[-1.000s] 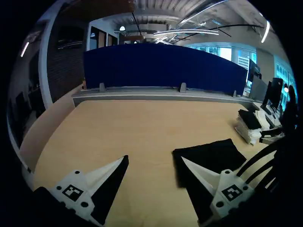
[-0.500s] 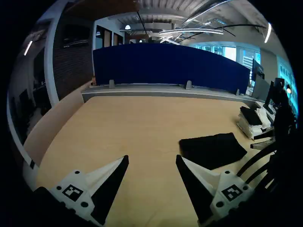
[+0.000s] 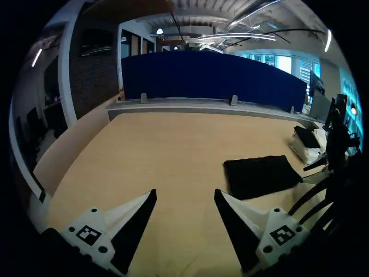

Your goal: Fold towel

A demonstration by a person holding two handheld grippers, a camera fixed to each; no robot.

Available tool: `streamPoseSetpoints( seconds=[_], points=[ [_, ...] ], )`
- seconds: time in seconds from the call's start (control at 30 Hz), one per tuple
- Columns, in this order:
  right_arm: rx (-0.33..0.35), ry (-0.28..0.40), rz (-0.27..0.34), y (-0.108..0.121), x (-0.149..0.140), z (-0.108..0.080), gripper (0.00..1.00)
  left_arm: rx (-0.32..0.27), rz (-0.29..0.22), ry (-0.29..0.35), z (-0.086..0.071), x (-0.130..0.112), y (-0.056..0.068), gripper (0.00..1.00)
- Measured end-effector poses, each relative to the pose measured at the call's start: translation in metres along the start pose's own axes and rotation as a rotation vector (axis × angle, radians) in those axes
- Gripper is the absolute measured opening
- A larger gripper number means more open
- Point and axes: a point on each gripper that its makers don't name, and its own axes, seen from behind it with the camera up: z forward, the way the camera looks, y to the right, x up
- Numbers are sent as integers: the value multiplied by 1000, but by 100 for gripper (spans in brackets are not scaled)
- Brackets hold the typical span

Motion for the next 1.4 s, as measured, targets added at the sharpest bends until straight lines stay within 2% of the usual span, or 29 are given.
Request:
streamPoseSetpoints(
  seconds=[0.2, 0.3, 0.47, 0.63, 0.83, 1.03, 1.2, 1.4],
  points=[
    [23, -48, -4, 1, -11, 4, 74, 10, 5, -20, -8, -10, -4, 93],
    [33, -70, 3, 3, -17, 5, 67, 11, 3, -30, -10, -14, -5, 93],
    [46, -85, 19, 3, -23, 5, 51, 15, -1, -40, -11, -18, -7, 93],
    [50, -88, 25, 3, -25, 5, 31, 14, -1, -46, -10, -19, -7, 93],
    [55, -88, 25, 2, -24, 5, 24, 12, 4, -53, -9, -21, -5, 93],
    [60, -95, 24, 1, -24, 4, 12, 10, 4, -56, -8, -23, -5, 93],
    [60, -86, 14, 1, -16, 1, 10, 10, 4, -59, -7, -24, -5, 93],
    [56, -50, -8, -3, 7, -4, 9, 9, 0, -54, -8, -23, -5, 93]
  ],
)
